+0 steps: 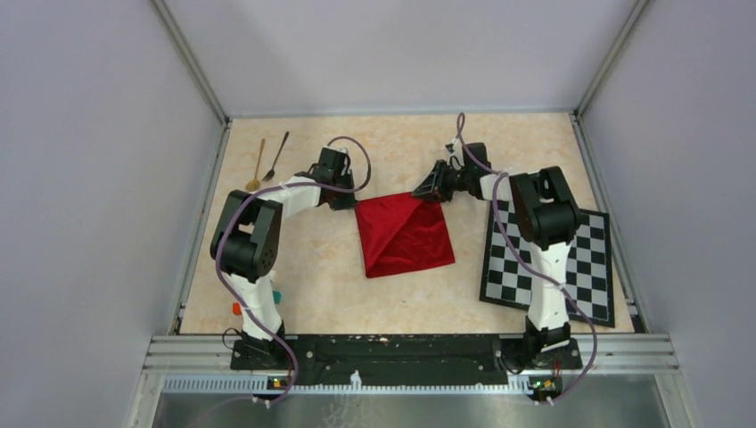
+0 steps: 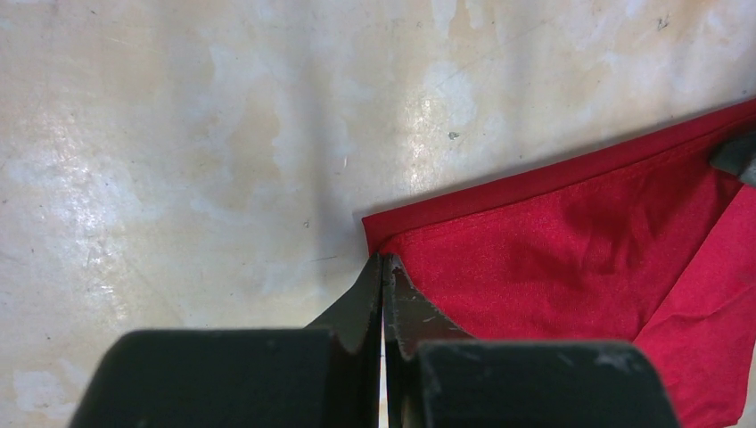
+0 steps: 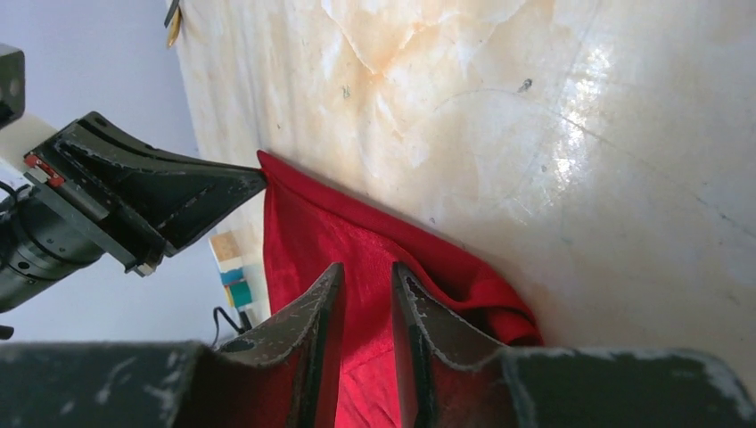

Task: Fold the napkin into a case and place the utensils inside
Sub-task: Smooth out the upper triangle-folded napkin at the center of the board, then pick up the upper triangle-folded napkin from the center of the board.

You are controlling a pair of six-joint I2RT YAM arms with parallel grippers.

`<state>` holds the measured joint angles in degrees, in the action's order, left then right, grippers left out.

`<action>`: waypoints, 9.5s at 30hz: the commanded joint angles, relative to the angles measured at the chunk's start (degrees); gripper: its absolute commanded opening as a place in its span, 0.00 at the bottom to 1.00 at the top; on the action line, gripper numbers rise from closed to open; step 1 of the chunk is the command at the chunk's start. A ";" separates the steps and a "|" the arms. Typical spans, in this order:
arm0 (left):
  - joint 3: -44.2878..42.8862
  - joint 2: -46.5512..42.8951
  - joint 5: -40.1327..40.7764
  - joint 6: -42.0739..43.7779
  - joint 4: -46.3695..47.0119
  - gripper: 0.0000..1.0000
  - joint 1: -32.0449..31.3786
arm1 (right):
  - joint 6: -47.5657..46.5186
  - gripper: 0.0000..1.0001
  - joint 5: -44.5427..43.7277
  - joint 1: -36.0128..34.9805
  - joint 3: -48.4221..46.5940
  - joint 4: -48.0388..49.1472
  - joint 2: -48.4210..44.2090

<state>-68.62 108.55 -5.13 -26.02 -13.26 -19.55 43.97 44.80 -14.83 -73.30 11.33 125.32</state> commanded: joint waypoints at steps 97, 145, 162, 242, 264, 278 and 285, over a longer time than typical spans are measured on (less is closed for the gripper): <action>32.74 -33.42 -28.91 -16.25 15.05 0.06 -2.51 | 11.57 0.70 -1.31 -18.68 24.21 21.98 -18.35; 43.26 -24.58 -17.80 -22.50 19.50 0.00 -10.48 | 9.43 0.76 4.21 -11.78 16.00 26.54 -3.56; 43.83 -25.21 -17.82 -22.33 19.67 0.00 -10.48 | 3.69 0.76 8.58 -4.03 2.42 16.81 2.84; 30.04 -51.56 -24.88 -3.79 -6.03 0.88 17.52 | -30.92 0.37 -59.21 -47.31 -6.14 -49.59 -14.22; 32.80 -40.39 -35.72 -10.76 3.89 0.94 17.73 | -33.95 0.00 -63.73 -47.00 1.62 -40.47 -20.94; 42.36 -27.65 -27.46 -47.57 37.22 0.94 7.48 | -32.02 0.00 -57.00 -43.78 4.58 -38.44 -26.90; 43.22 -15.72 -28.21 -56.70 52.14 0.84 5.62 | -32.09 0.00 -56.44 -43.31 4.90 -38.08 -27.30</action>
<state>-26.41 88.20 -33.78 -75.20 26.00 -13.26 11.60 -12.32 -58.70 -68.60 -28.53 101.19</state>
